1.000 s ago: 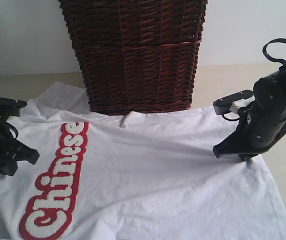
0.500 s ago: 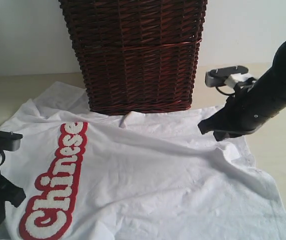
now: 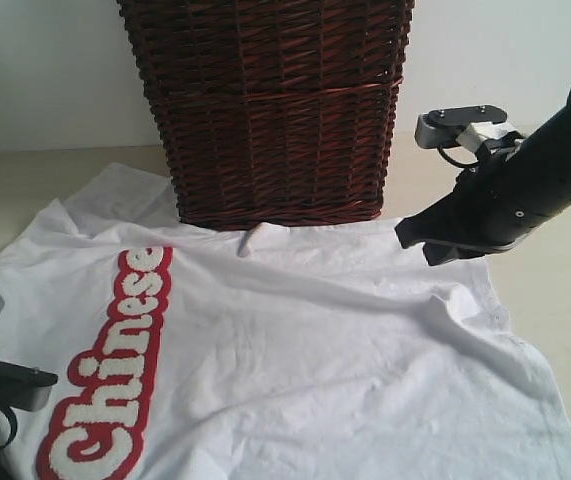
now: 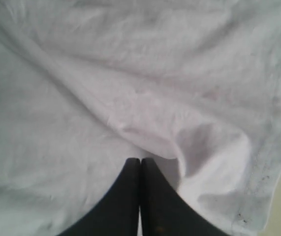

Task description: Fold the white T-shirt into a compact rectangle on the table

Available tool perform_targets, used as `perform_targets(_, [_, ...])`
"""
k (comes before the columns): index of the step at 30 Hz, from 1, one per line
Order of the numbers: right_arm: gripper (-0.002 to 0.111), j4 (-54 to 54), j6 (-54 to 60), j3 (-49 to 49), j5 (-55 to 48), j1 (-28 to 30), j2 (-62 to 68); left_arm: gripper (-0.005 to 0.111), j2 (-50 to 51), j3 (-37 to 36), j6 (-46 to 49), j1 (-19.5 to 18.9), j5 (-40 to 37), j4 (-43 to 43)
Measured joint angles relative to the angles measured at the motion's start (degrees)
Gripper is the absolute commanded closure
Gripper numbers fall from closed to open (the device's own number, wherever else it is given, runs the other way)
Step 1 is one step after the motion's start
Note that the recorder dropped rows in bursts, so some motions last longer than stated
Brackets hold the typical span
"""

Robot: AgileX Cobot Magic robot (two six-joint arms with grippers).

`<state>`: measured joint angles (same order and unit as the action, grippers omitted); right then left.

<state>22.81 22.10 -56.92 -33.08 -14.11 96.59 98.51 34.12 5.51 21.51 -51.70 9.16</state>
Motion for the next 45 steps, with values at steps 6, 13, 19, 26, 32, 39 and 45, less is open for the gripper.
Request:
perform_targets(6, [0.108, 0.34, 0.11, 0.0, -0.15, 0.0, 0.0, 0.107, 1.61, -1.38, -2.56, 0.0, -4.3, -2.29])
perform_targets(13, [0.108, 0.66, 0.11, 0.26, -0.04, 0.0, 0.0, 0.107, -1.32, -3.27, -8.21, 0.04, -7.16, -6.85])
perform_targets(19, [0.108, 0.32, 0.11, 2.28, 2.08, 0.0, 1.38, 0.107, -10.35, -1.82, -8.34, 0.13, -5.9, -8.14])
perform_targets(26, [0.108, -14.86, -12.17, 3.98, 2.31, 0.0, 9.28, 0.107, -22.27, 11.29, -8.58, 0.13, -12.58, -9.62])
perform_targets(32, [0.108, -16.58, -13.12, 3.98, 2.42, 0.0, 9.99, 0.107, -23.21, 6.78, -2.57, 0.13, -17.38, -6.67])
perform_targets(39, [0.108, -16.58, -13.12, 3.98, 1.95, 0.0, 10.1, 0.07, -19.97, 0.14, -1.48, 0.13, -18.33, -7.27])
perform_targets(45, [0.108, -13.6, -10.02, 3.98, 1.78, 0.0, 10.1, 0.02, -19.92, 2.28, -2.44, 0.13, -13.55, -9.16])
